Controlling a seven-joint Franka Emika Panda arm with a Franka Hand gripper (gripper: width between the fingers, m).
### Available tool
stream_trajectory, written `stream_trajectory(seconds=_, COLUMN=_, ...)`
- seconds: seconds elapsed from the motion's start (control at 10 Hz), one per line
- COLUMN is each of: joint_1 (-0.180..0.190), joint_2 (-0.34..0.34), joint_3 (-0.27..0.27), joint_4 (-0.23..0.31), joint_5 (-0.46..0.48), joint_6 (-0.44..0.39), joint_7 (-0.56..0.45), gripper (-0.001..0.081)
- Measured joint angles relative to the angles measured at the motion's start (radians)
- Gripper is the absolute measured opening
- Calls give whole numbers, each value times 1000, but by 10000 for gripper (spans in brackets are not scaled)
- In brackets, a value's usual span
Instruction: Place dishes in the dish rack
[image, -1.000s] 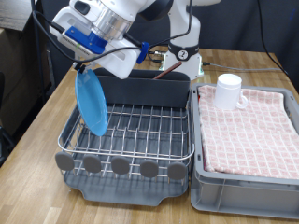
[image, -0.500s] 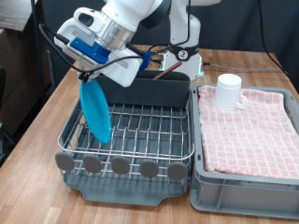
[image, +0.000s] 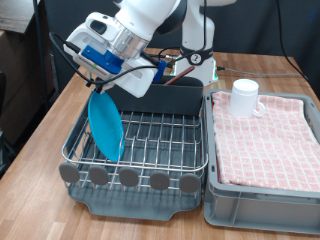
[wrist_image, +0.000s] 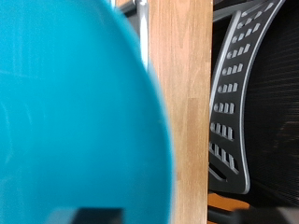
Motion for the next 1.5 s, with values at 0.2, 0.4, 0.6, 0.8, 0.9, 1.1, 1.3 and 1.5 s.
stream_trajectory(seconds=0.2, joint_1=15, joint_2=-13, joint_3=22, joint_4=17, joint_5=60, joint_6=-60, joint_7=5, gripper=453)
stream_trajectory(seconds=0.4, joint_1=18, joint_2=-31, joint_3=49, joint_4=43, joint_5=192, joint_6=-142, joint_7=-39, gripper=656)
stream_trajectory(seconds=0.6, joint_1=19, joint_2=-56, joint_3=67, joint_4=69, joint_5=280, joint_6=-200, joint_7=-94, gripper=769)
stream_trajectory(seconds=0.8, joint_1=19, joint_2=-78, joint_3=78, joint_4=97, joint_5=394, joint_6=-239, joint_7=-176, gripper=795)
stream_trajectory(seconds=0.9, joint_1=19, joint_2=-89, joint_3=81, joint_4=110, joint_5=437, joint_6=-250, joint_7=-213, gripper=795)
stream_trajectory(seconds=1.1, joint_1=19, joint_2=-106, joint_3=91, joint_4=131, joint_5=496, joint_6=-251, joint_7=-265, gripper=802)
stream_trajectory(seconds=1.3, joint_1=21, joint_2=-118, joint_3=101, joint_4=146, joint_5=576, joint_6=-293, joint_7=-330, gripper=803)
stream_trajectory(seconds=1.5, joint_1=21, joint_2=-115, joint_3=105, joint_4=146, joint_5=576, joint_6=-286, joint_7=-357, gripper=803)
